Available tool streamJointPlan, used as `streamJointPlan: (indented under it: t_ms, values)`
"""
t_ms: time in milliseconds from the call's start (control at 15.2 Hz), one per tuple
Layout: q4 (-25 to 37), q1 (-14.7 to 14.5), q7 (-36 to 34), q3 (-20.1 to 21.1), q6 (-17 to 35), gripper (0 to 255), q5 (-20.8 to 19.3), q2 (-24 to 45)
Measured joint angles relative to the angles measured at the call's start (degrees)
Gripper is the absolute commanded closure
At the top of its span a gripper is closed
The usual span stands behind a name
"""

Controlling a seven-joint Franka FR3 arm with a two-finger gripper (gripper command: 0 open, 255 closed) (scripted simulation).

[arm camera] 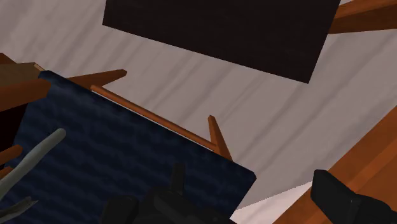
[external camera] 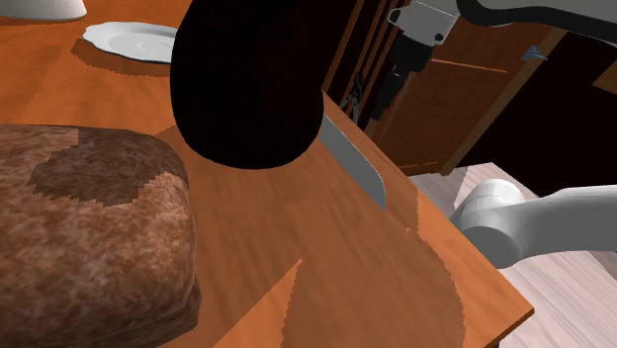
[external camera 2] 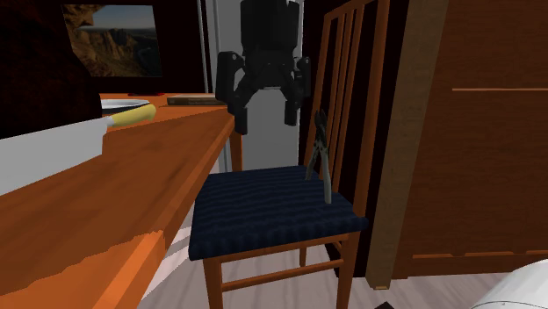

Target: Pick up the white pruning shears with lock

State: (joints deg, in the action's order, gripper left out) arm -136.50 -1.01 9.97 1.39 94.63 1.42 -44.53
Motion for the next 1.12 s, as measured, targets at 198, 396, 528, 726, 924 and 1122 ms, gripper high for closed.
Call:
streamJointPlan:
  t_ms: [198,396,528,726,924,1122]
  values:
    - [0.35,0.52,0.93,-1.17,1.16,0,-0.43,0.98]
    - [1.21,1.8,3.53,-4.3,4.29,0,-1.49,3.75]
    - [2.05,2.49,5.14,-6.29,6.91,0,-1.87,6.36]
    - [4.45,3.34,7.74,-9.38,10.05,0,-2.06,10.61]
    - [7.13,4.1,10.87,-12.81,13.06,0,-1.76,15.1]
    - [10.07,4.52,13.78,-15.9,15.54,0,-0.67,19.45]
